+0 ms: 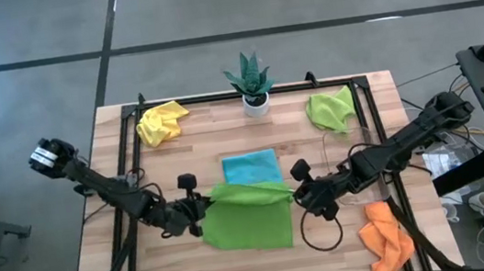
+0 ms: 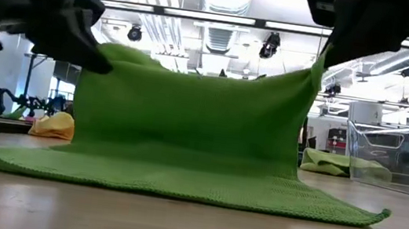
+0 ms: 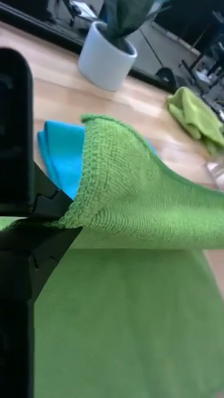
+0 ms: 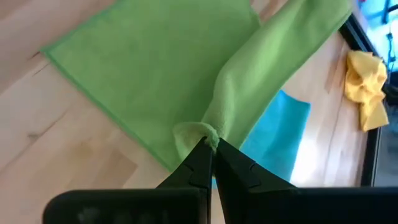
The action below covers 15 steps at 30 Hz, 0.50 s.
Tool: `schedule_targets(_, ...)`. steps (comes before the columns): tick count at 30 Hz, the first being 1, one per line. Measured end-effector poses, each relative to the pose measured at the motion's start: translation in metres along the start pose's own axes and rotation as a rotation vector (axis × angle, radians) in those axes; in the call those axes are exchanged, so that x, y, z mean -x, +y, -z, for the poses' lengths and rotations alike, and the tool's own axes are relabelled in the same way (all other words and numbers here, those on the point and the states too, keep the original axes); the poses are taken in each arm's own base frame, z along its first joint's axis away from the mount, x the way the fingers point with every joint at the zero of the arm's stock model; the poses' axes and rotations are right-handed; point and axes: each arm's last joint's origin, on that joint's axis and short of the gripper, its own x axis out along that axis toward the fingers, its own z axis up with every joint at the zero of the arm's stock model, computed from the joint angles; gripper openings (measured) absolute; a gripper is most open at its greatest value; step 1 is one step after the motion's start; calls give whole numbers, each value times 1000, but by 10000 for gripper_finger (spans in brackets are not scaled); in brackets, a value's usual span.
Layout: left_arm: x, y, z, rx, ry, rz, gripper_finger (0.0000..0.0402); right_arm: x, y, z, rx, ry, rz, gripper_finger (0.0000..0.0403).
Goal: Fold microfiber towels
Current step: Fold the green towel on the table
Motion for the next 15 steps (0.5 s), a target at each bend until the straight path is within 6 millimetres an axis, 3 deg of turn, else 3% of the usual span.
schedule_targets(11,-17,-23,19,-52,113,115,0,-62,27,-2,46,81,-167,9)
schedule_targets(15,-17,-26,18,-57,117,134,0,-64,28,-12,129,153,-214,9)
